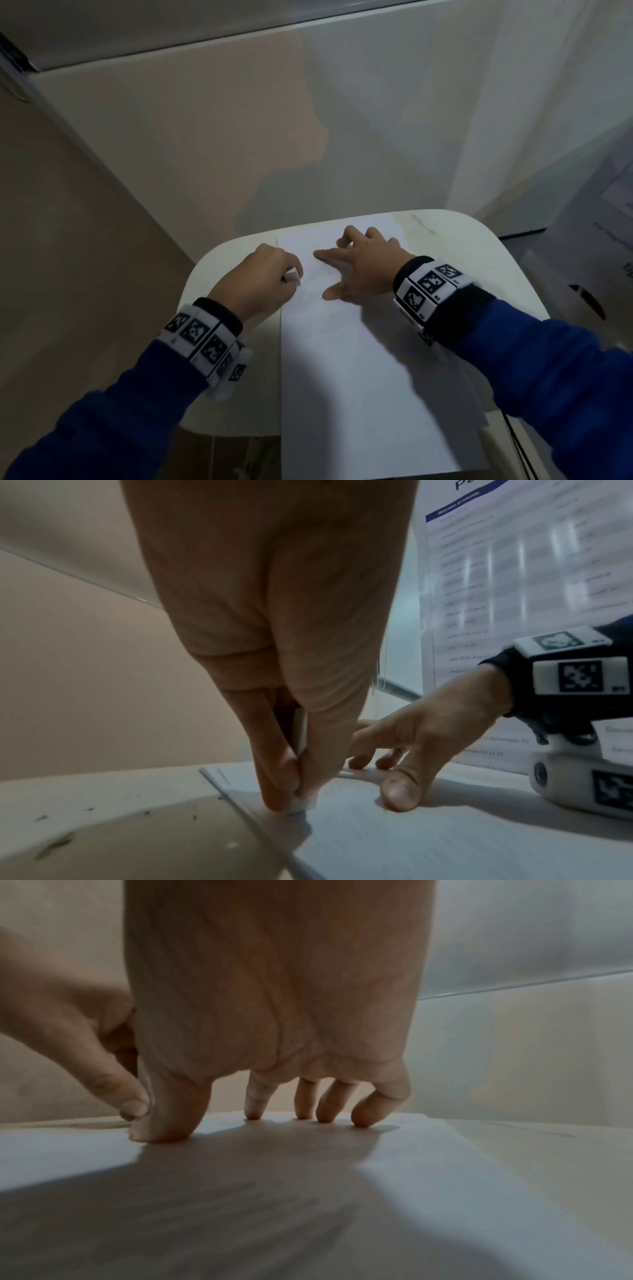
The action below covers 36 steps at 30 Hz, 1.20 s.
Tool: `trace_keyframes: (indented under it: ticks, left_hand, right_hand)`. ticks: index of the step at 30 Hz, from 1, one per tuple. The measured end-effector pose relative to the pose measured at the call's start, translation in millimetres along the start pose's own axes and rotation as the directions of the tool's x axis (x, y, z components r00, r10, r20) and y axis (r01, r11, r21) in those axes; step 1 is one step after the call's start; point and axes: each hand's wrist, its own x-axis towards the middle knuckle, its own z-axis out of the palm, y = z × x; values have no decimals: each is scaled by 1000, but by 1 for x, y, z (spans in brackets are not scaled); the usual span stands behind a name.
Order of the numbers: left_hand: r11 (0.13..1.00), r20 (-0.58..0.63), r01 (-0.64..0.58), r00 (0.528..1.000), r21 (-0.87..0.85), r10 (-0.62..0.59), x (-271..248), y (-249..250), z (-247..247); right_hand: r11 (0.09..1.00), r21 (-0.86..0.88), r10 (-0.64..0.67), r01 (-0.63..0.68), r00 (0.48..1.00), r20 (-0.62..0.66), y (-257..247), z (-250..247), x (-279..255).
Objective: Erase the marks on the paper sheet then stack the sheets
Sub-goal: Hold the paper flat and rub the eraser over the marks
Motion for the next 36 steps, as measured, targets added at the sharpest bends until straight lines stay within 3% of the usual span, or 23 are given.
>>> trace_keyframes:
  ticks: [2, 7, 13, 18, 24, 31, 36]
  left_hand:
    - [1000, 18, -14, 1000, -1, 14, 2, 2, -2]
    - [999, -76, -15, 997, -29, 13, 19, 3, -5]
    - [998, 41, -69, 997, 4, 69, 8, 8, -2]
    - [999, -95, -29, 995, -33, 26, 26, 2, -5]
    - [996, 40, -87, 995, -16, 87, 9, 2, 2]
    - [998, -79, -23, 997, -53, 19, 30, -13, -8]
    - [996, 2, -87, 996, -25, 87, 12, -7, -1]
  right_hand:
    - [1000, -2, -1, 1, 1000, -2, 0, 0, 1]
    - [1000, -1, -1, 1, 1000, -7, 1, 2, 1]
    - [1000, 7, -3, 3, 1000, -5, 1, 1, 0]
    - [1000, 16, -3, 3, 1000, 1, 0, -1, 1]
    - [1000, 30, 4, -4, 1000, -16, 1, 1, -1]
    - [999, 31, 11, -11, 1000, -3, 0, 0, 2]
    - [999, 32, 16, -15, 1000, -3, 0, 1, 1]
